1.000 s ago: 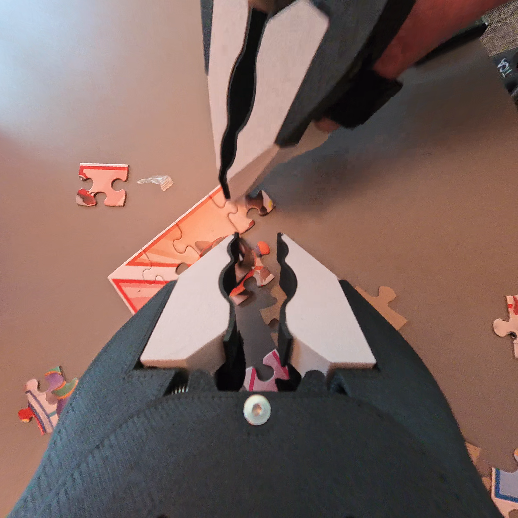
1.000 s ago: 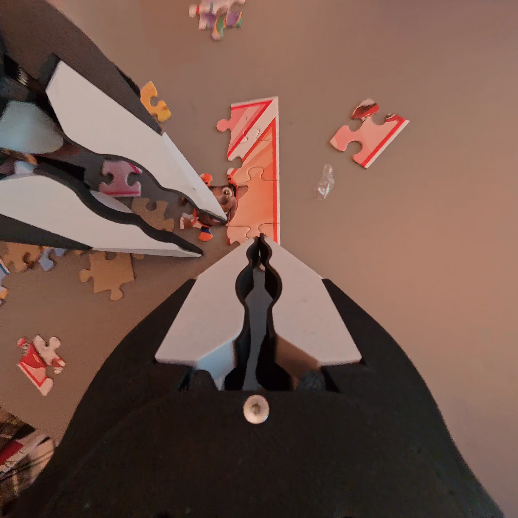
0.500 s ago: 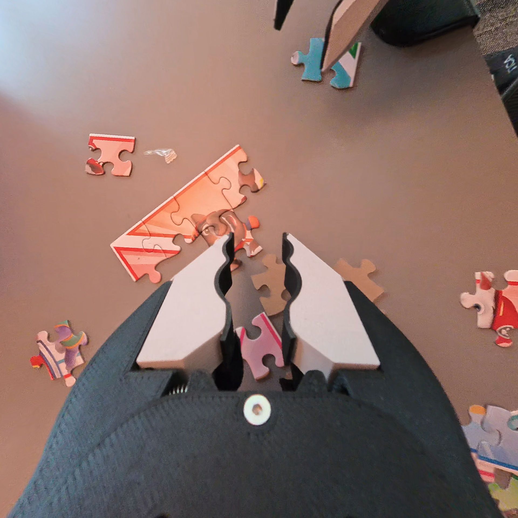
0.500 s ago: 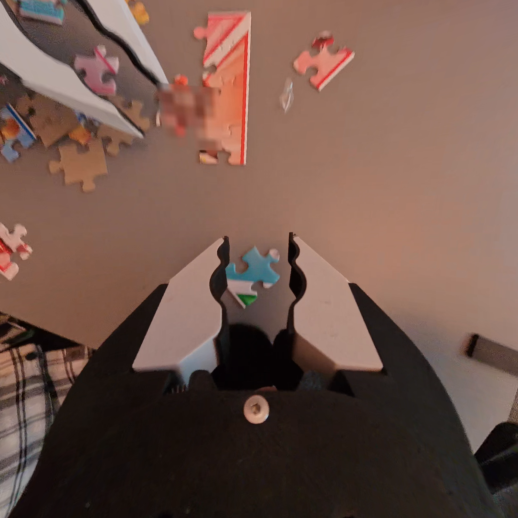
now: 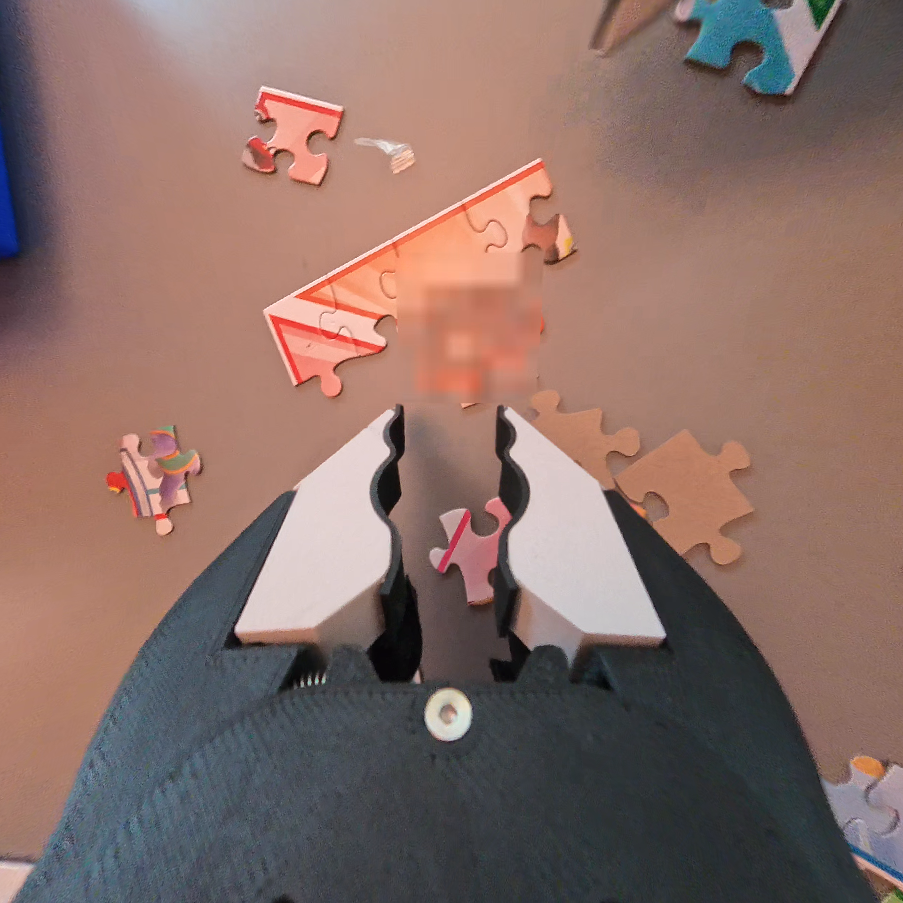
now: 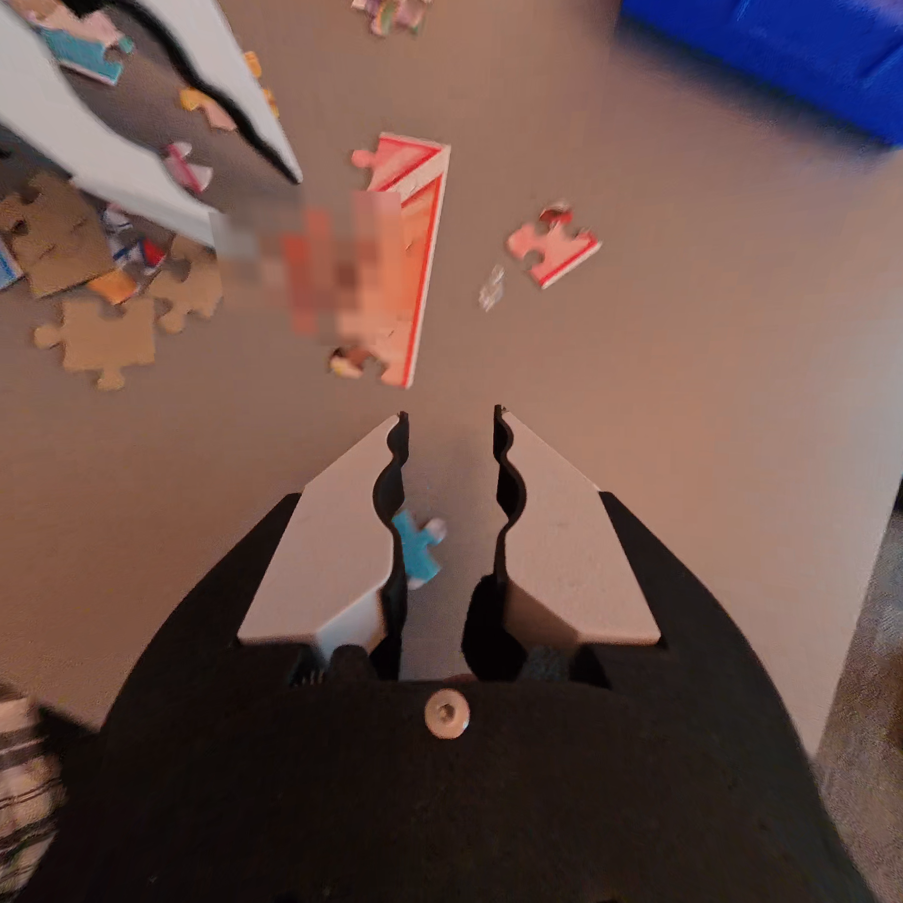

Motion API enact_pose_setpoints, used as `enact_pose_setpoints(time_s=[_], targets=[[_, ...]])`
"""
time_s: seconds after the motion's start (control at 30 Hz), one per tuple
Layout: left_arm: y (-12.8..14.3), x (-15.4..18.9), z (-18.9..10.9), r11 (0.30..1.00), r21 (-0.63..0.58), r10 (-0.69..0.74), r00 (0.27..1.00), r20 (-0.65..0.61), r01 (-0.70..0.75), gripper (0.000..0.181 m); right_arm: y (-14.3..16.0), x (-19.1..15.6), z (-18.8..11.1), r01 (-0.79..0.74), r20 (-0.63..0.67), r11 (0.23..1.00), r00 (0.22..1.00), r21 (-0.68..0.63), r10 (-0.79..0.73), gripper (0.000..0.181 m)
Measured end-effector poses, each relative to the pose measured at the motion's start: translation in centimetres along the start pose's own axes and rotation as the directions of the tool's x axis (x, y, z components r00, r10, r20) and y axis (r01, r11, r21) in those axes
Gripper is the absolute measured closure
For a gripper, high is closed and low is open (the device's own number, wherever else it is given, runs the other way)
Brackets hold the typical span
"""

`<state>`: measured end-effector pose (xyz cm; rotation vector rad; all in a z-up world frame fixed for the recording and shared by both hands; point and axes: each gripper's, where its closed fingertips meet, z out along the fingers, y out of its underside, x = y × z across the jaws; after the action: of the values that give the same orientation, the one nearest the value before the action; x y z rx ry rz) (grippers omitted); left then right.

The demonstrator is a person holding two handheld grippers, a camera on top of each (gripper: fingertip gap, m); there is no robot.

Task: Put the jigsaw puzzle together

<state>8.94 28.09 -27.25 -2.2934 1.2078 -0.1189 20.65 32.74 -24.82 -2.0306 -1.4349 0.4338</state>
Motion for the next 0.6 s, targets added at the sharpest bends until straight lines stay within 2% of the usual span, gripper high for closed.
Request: enact_pose_setpoints(time_s=[0.07,0.17,0.23,0.3,0.43,0.53,0.6], targets=[[0.1,-0.2,-0.3,1.000,-0.007,0.006,1.000,0.016,-0.006,0.145,-1.5,2.5,1.8,0.030,-0.017,0.999,0.999,-0.013,-0.030,0.145],[-0.8,-0.8,-0.7,1.000,0.011,0.005,0.999,0.036,-0.006,0.145,-3.3,4.9,4.7,0.072,0.041,0.997,0.997,-0.028,-0.070,0.133],[-1.8,-1.3,-0.6,0.999,0.037,-0.001,1.000,0.028,0.000,0.146,-4.2,5.6,6.2,0.106,0.090,0.994,0.991,-0.025,-0.103,0.122],[-2.5,-2.0,-0.2,0.998,0.057,-0.019,1.000,0.010,0.019,0.146,-4.1,6.1,7.6,0.116,0.134,0.992,0.985,-0.056,-0.107,0.120],[-3.9,-3.1,1.0,0.996,0.079,-0.027,0.999,-0.023,0.029,0.145,-4.6,6.0,8.4,0.122,0.220,0.992,0.969,-0.041,-0.110,0.129],[-5.1,-4.1,2.0,0.995,0.094,-0.013,0.999,-0.036,0.016,0.144,-4.8,5.5,8.4,0.152,0.250,0.988,0.958,-0.026,-0.141,0.151],[-6.0,-4.7,2.8,0.994,0.107,-0.009,0.999,-0.054,0.015,0.142,-4.8,5.5,8.4,0.144,0.250,0.989,0.959,-0.016,-0.136,0.153]])
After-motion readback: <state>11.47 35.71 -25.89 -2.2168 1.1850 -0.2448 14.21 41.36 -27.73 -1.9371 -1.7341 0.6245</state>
